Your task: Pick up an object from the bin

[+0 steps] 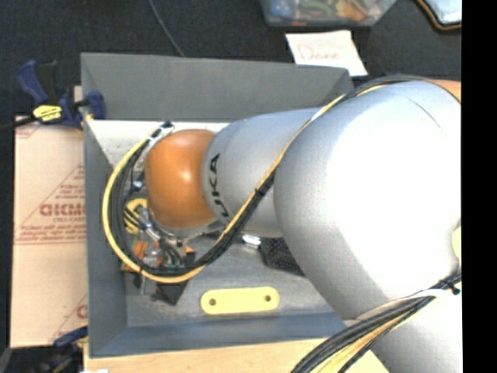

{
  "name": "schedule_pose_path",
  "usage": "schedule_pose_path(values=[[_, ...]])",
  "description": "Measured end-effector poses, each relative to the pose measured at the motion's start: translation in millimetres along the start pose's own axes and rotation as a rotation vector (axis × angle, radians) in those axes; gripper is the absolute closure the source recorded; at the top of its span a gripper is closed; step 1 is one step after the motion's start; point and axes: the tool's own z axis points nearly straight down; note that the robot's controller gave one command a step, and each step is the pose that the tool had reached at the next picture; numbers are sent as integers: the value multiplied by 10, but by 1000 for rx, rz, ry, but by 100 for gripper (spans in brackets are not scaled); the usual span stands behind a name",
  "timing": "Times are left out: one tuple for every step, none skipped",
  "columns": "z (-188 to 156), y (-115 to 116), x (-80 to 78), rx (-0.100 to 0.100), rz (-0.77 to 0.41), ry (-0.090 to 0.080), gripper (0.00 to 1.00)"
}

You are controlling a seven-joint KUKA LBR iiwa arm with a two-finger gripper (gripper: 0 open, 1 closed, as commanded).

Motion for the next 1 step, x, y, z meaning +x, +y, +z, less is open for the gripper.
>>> schedule_pose_path(values=[[3, 57, 124, -1, 170, -2, 0]])
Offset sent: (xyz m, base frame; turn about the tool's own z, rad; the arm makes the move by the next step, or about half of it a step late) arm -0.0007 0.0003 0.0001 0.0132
